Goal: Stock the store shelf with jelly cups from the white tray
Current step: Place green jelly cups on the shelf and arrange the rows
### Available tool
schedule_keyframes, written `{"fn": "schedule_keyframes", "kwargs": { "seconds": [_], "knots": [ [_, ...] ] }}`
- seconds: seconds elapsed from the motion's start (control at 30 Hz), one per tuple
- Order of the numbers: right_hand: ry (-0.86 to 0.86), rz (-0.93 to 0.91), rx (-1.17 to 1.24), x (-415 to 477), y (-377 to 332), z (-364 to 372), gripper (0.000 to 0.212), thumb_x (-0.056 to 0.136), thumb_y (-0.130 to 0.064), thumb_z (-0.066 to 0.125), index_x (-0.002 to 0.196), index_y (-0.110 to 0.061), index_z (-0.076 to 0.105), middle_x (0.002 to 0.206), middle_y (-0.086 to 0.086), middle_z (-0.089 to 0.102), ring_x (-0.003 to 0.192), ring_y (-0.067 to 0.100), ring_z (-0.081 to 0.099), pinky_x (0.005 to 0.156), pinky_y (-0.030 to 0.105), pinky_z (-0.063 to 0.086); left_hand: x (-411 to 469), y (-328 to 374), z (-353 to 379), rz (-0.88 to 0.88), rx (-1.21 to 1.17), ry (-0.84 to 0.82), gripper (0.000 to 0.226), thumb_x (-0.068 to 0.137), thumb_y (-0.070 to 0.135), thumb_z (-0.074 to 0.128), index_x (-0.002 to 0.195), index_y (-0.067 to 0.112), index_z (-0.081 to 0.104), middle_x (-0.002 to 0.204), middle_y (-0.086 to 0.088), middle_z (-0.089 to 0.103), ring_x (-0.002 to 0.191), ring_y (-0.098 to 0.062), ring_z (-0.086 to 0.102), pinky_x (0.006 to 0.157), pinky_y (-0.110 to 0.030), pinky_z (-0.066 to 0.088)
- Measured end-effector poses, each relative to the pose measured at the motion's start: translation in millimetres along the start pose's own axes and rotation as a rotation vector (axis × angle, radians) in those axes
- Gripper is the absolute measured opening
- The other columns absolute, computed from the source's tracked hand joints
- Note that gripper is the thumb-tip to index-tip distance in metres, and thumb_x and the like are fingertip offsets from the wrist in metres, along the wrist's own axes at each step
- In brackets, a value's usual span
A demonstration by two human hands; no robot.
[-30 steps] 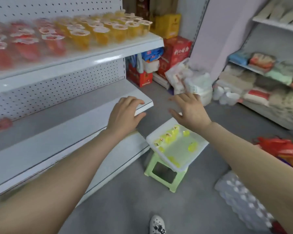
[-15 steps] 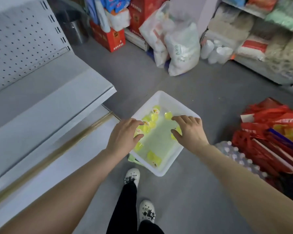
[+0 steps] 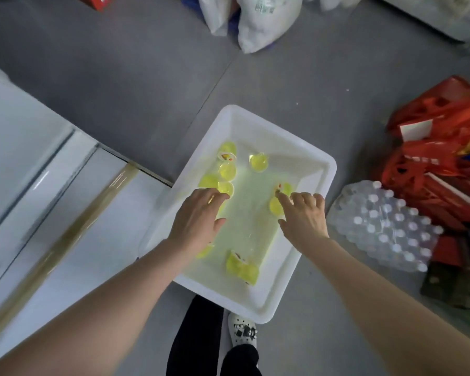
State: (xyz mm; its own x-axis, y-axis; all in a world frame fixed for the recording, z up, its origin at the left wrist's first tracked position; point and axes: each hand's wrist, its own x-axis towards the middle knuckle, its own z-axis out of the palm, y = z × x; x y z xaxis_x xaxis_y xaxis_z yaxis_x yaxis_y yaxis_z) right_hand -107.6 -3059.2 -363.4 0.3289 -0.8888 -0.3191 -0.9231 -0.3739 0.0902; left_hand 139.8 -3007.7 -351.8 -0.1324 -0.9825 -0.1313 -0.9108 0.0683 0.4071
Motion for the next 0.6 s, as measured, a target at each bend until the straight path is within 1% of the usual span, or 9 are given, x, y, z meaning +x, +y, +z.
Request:
{"fn": "schedule_keyframes", "kwargs": {
  "seconds": [0.07,0.13,0.2,0.23,0.33,0.43,0.5,0.53,0.6],
  "knots": [
    [-0.034,0.023,-0.055,14,-4,11,0.059,0.079,-0.035,0.074,0.133,-0.021,0.055,0.111,0.009,0.065,0.11,0.034,0.053,0.102,0.051,0.03,16,-8,14,0.019,0.005,-0.005,0.059,0.068,0.021,0.085,0.121,0.016,0.062,0.113,-0.004,0.061,0.104,-0.03,0.058,0.084,-0.039,0.054],
    [-0.093,0.044,-0.091,25,-7,21,0.055,0.089,-0.037,0.063,0.139,-0.021,0.047,0.115,0.007,0.063,0.117,0.033,0.048,0.106,0.05,0.024,29,-16,28,0.033,0.024,-0.01,0.061,0.066,0.021,0.087,0.121,0.014,0.061,0.111,-0.006,0.062,0.101,-0.032,0.058,0.082,-0.039,0.054],
    [-0.144,0.044,-0.119,33,-9,31,0.05,0.093,-0.038,0.057,0.139,-0.023,0.044,0.115,0.006,0.061,0.118,0.032,0.045,0.106,0.048,0.022,41,-24,40,0.047,0.065,-0.016,0.063,0.065,0.022,0.087,0.122,0.014,0.061,0.111,-0.007,0.062,0.1,-0.032,0.058,0.084,-0.039,0.053],
    [-0.167,0.041,-0.131,36,-10,34,0.047,0.093,-0.037,0.057,0.136,-0.024,0.045,0.113,0.005,0.062,0.116,0.031,0.045,0.105,0.047,0.023,46,-28,46,0.055,0.091,-0.022,0.064,0.065,0.024,0.087,0.122,0.014,0.06,0.112,-0.007,0.061,0.101,-0.032,0.058,0.086,-0.039,0.052],
    [-0.181,0.055,-0.16,44,-14,42,0.039,0.086,-0.027,0.064,0.124,-0.028,0.053,0.102,0.005,0.062,0.107,0.031,0.047,0.1,0.044,0.028,60,-38,59,0.086,0.174,-0.06,0.066,0.067,0.03,0.085,0.125,0.013,0.059,0.114,-0.009,0.061,0.102,-0.032,0.056,0.09,-0.04,0.049],
    [-0.189,0.057,-0.184,51,-16,45,0.046,0.079,-0.013,0.064,0.121,-0.026,0.052,0.101,0.006,0.06,0.104,0.03,0.047,0.096,0.041,0.03,74,-39,66,0.096,0.268,-0.104,0.059,0.068,0.034,0.081,0.119,0.016,0.061,0.108,-0.007,0.063,0.098,-0.03,0.056,0.082,-0.039,0.048],
    [-0.194,0.054,-0.185,51,-16,44,0.05,0.075,-0.008,0.063,0.121,-0.026,0.052,0.1,0.006,0.06,0.104,0.03,0.048,0.094,0.04,0.032,81,-34,67,0.095,0.327,-0.124,0.046,0.067,0.03,0.08,0.108,0.019,0.064,0.095,-0.004,0.064,0.092,-0.028,0.056,0.075,-0.037,0.045],
    [-0.18,0.054,-0.171,49,-16,43,0.048,0.074,-0.008,0.065,0.117,-0.026,0.054,0.095,0.006,0.061,0.1,0.03,0.049,0.091,0.04,0.033,83,-30,67,0.093,0.339,-0.127,0.039,0.067,0.026,0.079,0.102,0.019,0.064,0.09,-0.002,0.064,0.087,-0.028,0.056,0.073,-0.037,0.044],
    [-0.146,0.07,-0.144,45,-16,39,0.041,0.067,-0.012,0.076,0.104,-0.026,0.063,0.078,0.005,0.061,0.085,0.03,0.053,0.08,0.038,0.038,84,-25,65,0.099,0.348,-0.135,0.035,0.065,0.017,0.078,0.096,0.02,0.063,0.083,-0.001,0.062,0.08,-0.027,0.056,0.071,-0.036,0.045]
  ]
}}
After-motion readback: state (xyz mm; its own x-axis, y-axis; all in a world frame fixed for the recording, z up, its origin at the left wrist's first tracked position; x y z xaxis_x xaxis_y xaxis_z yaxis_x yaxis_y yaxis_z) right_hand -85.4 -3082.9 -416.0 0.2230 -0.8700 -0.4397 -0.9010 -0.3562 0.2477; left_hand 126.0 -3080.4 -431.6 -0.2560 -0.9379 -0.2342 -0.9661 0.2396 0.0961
